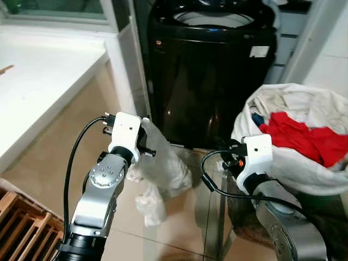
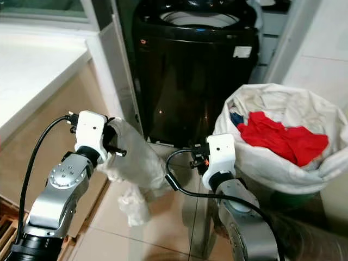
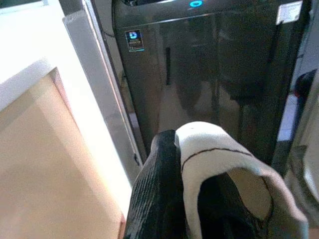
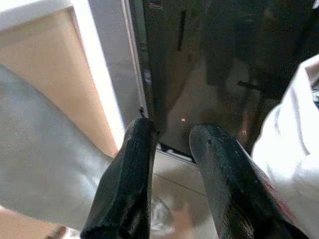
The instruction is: Clothes washing
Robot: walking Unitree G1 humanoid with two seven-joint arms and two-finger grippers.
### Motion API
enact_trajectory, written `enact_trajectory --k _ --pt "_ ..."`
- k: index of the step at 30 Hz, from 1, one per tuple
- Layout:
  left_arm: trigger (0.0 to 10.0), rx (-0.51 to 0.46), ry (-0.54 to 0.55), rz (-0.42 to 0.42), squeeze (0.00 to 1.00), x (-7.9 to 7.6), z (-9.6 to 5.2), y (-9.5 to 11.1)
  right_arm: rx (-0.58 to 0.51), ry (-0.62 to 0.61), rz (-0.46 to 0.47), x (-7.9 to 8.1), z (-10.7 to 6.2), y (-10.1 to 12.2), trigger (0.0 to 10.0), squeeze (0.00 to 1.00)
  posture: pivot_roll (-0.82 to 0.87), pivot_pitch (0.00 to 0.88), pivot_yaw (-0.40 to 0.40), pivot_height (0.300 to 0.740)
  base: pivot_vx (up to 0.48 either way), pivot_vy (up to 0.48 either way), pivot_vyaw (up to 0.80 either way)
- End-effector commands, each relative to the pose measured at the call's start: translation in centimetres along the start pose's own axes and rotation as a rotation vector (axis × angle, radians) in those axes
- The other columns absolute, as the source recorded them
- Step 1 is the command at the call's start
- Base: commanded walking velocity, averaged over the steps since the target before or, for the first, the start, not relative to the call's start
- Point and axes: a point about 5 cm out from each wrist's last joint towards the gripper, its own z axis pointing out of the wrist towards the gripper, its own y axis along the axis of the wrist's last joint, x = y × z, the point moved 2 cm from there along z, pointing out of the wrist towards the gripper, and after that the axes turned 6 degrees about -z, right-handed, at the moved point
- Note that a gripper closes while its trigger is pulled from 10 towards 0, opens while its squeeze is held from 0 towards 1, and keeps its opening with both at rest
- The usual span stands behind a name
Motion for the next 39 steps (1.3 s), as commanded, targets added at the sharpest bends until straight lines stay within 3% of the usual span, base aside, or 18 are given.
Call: enact_trajectory --k 1,13,27,33,35,37,39 --pt "10.0 -0.071 -0.007 -0.003 0.00 -0.4 0.1 1.8 0.009 -0.037 -0.011 -0.9 -0.2 -0.3 10.0 0.00 -0.04 0.000 0.050 0.740 0.394 0.000 0.00" --pt "10.0 -0.067 -0.037 -0.021 0.00 -1.1 0.0 1.5 0.015 -0.066 -0.021 -1.3 -0.7 -0.4 10.0 0.00 -0.06 0.000 0.056 0.740 0.180 0.022 0.00" --pt "10.0 -0.064 -0.041 -0.003 0.00 -1.1 0.4 1.7 0.032 -0.087 -0.016 -1.9 -0.8 -0.5 10.0 0.00 -0.06 0.000 0.059 0.740 0.000 0.476 -0.64" --pt "10.0 -0.089 -0.038 0.111 0.00 -1.4 0.7 2.1 0.043 -0.103 -0.021 -2.1 -0.6 -0.4 10.0 0.00 -0.06 0.000 0.056 0.740 0.000 -0.240 -0.78" --pt "10.0 -0.092 -0.019 0.080 0.00 -1.4 0.8 2.2 0.034 -0.117 -0.040 -2.2 -0.4 -0.1 10.0 0.00 -0.05 0.000 0.056 0.740 0.000 -0.480 0.00" --pt "10.0 -0.093 0.021 -0.009 0.00 -1.1 0.9 2.3 0.018 -0.122 -0.063 -2.3 0.0 0.4 10.0 0.00 -0.05 0.000 0.055 0.740 0.000 -0.139 0.00" --pt "10.0 -0.091 0.044 -0.008 0.00 -0.7 1.0 2.4 -0.005 -0.113 -0.058 -2.3 0.2 1.0 10.0 0.00 -0.05 0.000 0.051 0.740 0.000 0.000 0.00"
